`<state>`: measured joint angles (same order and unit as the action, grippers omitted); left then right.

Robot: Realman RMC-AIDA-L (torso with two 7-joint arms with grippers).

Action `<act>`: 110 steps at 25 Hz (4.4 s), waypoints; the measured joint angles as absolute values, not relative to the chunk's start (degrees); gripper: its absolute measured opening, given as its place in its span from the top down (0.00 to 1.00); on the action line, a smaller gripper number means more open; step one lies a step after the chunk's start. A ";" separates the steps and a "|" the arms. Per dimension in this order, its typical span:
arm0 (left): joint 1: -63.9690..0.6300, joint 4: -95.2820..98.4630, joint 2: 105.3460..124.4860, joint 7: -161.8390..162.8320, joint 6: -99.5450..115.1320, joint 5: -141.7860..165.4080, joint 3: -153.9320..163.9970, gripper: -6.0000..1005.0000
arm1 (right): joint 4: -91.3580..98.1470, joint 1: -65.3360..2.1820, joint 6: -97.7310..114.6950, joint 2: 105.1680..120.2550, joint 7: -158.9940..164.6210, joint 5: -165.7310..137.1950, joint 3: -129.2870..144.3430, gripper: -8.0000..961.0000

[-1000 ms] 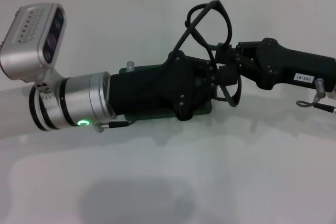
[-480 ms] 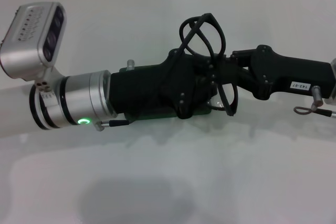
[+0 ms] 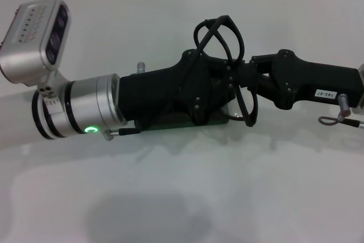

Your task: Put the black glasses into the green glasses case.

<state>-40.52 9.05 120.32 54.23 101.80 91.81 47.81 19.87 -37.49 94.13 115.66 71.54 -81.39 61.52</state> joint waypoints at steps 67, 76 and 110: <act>-39.10 8.83 120.40 55.64 101.97 92.34 48.92 0.97 | 23.34 -37.00 93.56 115.77 70.95 -94.23 49.60 0.92; -39.48 8.71 120.50 55.63 101.87 92.18 48.96 0.97 | 23.24 -37.25 95.91 115.94 70.79 -93.71 49.66 0.92; -40.43 7.73 120.67 55.72 102.04 92.32 48.95 0.96 | 22.56 -36.07 98.18 115.54 70.75 -88.53 49.07 0.92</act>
<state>-40.43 7.73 120.67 55.72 102.04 92.32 48.95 22.56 -36.07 98.18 115.54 70.75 -88.53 49.07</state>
